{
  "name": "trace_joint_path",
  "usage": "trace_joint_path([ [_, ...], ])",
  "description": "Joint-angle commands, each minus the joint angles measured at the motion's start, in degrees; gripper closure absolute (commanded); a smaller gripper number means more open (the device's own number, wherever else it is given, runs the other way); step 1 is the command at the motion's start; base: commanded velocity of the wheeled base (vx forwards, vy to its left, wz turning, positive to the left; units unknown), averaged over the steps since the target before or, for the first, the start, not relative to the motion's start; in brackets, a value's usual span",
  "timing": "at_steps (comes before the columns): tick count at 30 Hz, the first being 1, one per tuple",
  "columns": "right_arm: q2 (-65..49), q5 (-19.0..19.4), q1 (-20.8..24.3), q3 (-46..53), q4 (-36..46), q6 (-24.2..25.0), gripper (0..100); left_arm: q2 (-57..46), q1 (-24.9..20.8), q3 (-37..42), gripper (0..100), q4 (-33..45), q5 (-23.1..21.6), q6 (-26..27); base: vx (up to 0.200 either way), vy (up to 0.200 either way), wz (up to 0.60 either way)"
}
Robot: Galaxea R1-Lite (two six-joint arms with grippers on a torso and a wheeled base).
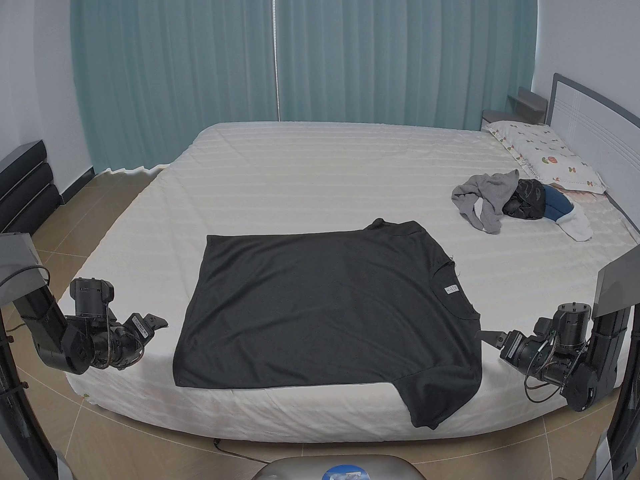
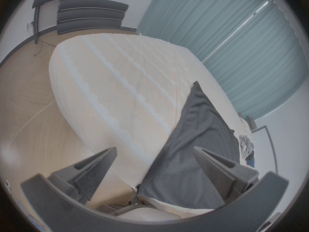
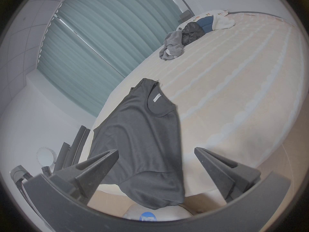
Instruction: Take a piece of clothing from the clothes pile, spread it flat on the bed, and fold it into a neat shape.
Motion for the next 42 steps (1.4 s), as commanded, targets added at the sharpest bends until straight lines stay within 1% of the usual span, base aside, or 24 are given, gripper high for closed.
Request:
trace_joint_path([
  [1, -0.1, -0.2, 0.5, -0.8, 0.0, 1.3, 0, 0.3, 0.0, -0.1, 0, -0.2, 0.0, -0.1, 0.0, 0.0, 0.0],
  [4, 0.0, -0.2, 0.8, -1.4, -0.1, 2.2, 0, 0.6, -0.2, -0.2, 0, -0.2, 0.0, -0.7, 0.0, 0.0, 0.0],
  [12, -0.3, -0.4, 2.2, -2.0, -0.6, 4.6, 0, 0.4, -0.3, -0.1, 0, -0.2, -0.2, -1.0, 0.2, 0.0, 0.0],
  [17, -0.3, -0.4, 3.2, -3.1, -1.2, 4.7, 0, 0.2, -0.3, -0.1, 0, -0.2, -1.8, -1.3, 0.2, 0.0, 0.0],
  [18, 0.0, -0.8, 4.9, -3.9, -1.2, 4.7, 0, 0.1, -0.3, 0.1, 0, -0.2, -1.9, -1.3, 0.2, 0.0, 0.0],
  [19, 0.1, -1.0, 5.6, -4.7, -1.1, 4.6, 0, 0.1, -0.3, 0.2, 0, -0.2, -1.9, -1.3, 0.2, 0.0, 0.0],
  [23, 0.0, -1.5, 6.6, -8.9, 0.8, 4.2, 0, -0.1, -0.2, 0.6, 0, -0.3, -2.1, -1.3, 0.0, 0.0, 0.0],
  [26, 0.1, -1.6, 7.1, -17.2, 8.4, 4.1, 0, -0.1, 0.0, 0.5, 0, -0.3, -2.1, -1.3, 0.0, 0.0, 0.0],
  [30, 1.2, -1.5, 6.6, -31.7, 22.6, 4.0, 0, 0.2, 0.1, 0.1, 0, -0.3, -2.1, -1.6, 0.0, 0.0, 0.0],
  [33, 4.5, -1.6, 6.4, -43.5, 32.3, 4.0, 0, -0.1, 0.0, -0.6, 0, -0.3, -2.3, -4.7, 0.0, 0.0, 0.0],
  [35, 6.8, -1.6, 6.0, -50.3, 37.8, 2.9, 0, -0.1, -0.1, -0.8, 0, -0.3, -2.5, -5.6, 0.0, 0.0, 0.0],
  [37, 9.9, -1.6, 5.5, -57.7, 44.1, 0.8, 0, -0.1, -0.1, -0.8, 0, -0.4, -2.5, -5.7, 0.0, 0.0, 0.0],
  [40, 13.6, -1.6, 5.2, -64.6, 48.6, -0.8, 0, 0.0, -0.1, -0.8, 0, -0.4, -2.6, -5.7, 0.0, 0.0, 0.0],
  [41, 13.6, -1.6, 5.2, -64.6, 48.6, -0.8, 0, 0.0, -0.1, -0.8, 0, -0.4, -2.6, -5.7, 0.0, 0.0, 0.0],
  [42, 16.7, -1.6, 4.5, -69.8, 51.3, -1.9, 0, 0.2, 0.0, -0.7, 0, -0.4, -2.8, -5.7, 0.0, 0.0, 0.0],
])
